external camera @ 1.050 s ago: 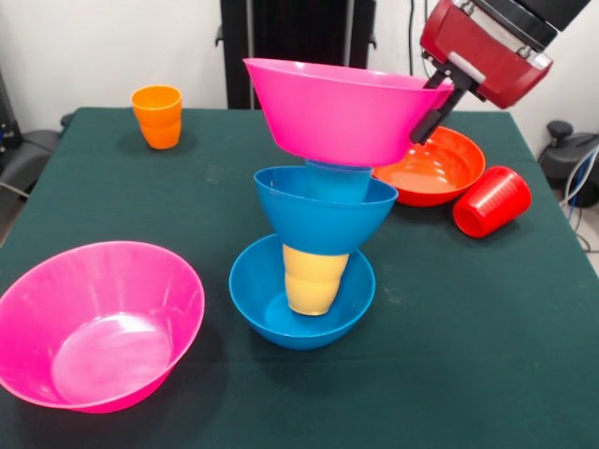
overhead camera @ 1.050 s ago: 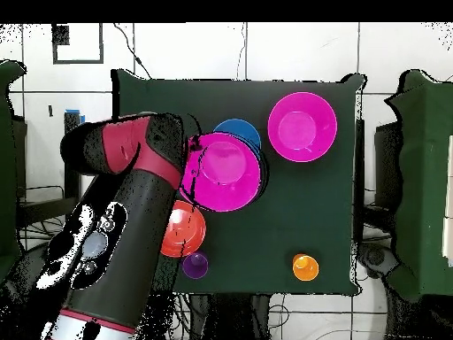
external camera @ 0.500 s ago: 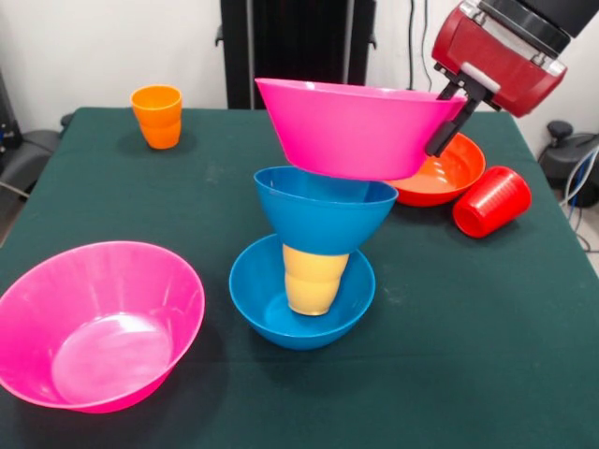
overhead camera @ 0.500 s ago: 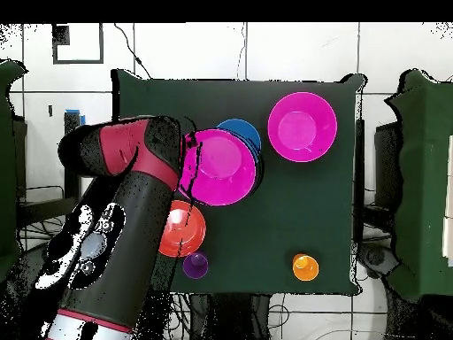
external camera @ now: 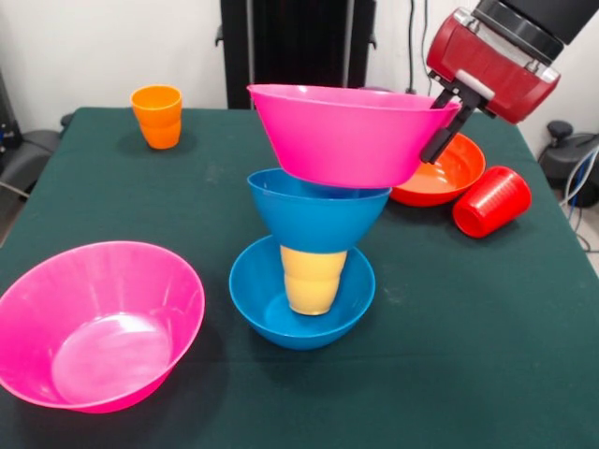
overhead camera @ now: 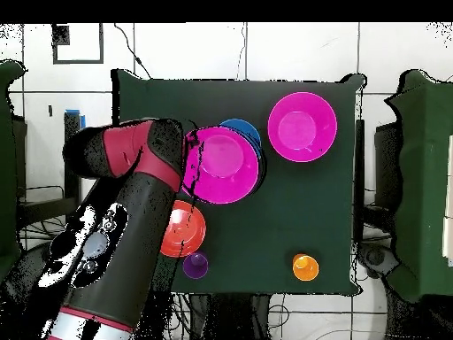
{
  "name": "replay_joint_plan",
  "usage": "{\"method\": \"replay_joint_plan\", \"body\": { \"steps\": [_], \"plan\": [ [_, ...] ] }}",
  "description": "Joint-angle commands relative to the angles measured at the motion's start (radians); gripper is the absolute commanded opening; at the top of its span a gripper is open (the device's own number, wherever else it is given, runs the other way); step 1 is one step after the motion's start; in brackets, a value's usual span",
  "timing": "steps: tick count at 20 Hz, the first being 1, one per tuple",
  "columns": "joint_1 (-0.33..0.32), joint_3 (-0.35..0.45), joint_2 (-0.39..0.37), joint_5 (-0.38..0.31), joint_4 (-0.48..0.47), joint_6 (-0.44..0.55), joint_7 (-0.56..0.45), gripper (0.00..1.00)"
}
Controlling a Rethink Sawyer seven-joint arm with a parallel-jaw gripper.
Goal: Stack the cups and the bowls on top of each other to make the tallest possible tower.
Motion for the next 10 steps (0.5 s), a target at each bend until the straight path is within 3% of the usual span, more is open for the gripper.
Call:
{"method": "replay_joint_plan", "body": {
  "steps": [1, 10],
  "plan": [
    [-0.011, 0.051, 0.022, 0.003, 0.065, -0.064, 0.174, 0.00],
    [-0.012, 0.049, 0.013, 0.018, 0.054, -0.010, 0.157, 0.00]
  ]
}}
